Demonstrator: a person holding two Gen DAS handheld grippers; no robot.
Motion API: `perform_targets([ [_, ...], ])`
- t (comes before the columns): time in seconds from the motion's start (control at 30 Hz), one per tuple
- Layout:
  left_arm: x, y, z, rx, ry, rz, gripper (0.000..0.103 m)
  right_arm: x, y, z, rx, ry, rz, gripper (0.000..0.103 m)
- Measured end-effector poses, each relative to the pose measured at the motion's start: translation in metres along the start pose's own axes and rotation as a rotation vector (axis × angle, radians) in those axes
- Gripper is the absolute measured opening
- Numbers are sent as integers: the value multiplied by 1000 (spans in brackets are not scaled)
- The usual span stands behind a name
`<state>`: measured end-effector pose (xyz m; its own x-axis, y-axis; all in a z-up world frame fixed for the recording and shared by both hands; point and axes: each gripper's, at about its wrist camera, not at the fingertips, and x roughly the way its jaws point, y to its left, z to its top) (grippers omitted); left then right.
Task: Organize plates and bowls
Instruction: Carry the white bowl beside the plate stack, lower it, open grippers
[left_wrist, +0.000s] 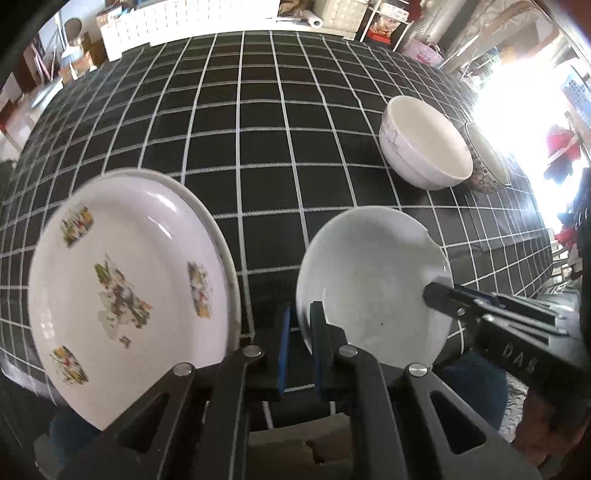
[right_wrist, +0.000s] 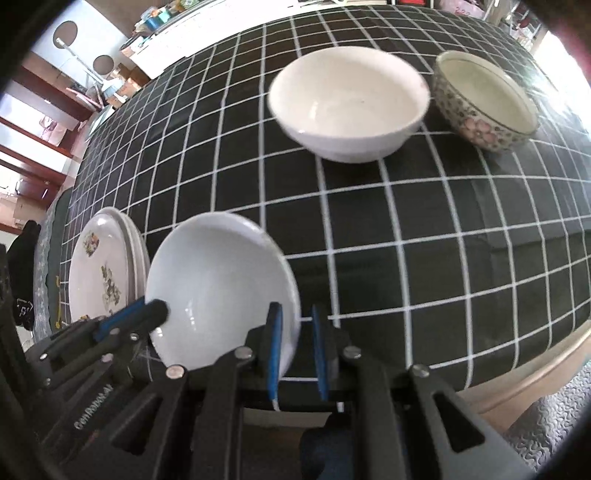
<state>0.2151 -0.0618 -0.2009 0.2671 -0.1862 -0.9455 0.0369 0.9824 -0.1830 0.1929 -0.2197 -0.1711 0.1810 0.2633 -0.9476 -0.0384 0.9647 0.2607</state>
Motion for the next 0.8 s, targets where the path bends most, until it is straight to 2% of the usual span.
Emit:
perform_targets([
  [0.13,-13,6,2,9,-12,-7,9,-5,-5,-3,10,20,25,20],
  [0.2,-19,6,3,10,-32,13,9,-10,-4,-3,3,17,24,20],
  [0.53,-56,8,14,25,-87,14,10,-60,-9,10,-47,-73,-33,20],
  [0.7,-76,-1,28,49,-122,8,17,-84,-12,25,-78,-116,-68,22],
  [0.8,-86,-11,41,69,-146,-3,23,-94,-17,36,-68,-134,-69,28],
])
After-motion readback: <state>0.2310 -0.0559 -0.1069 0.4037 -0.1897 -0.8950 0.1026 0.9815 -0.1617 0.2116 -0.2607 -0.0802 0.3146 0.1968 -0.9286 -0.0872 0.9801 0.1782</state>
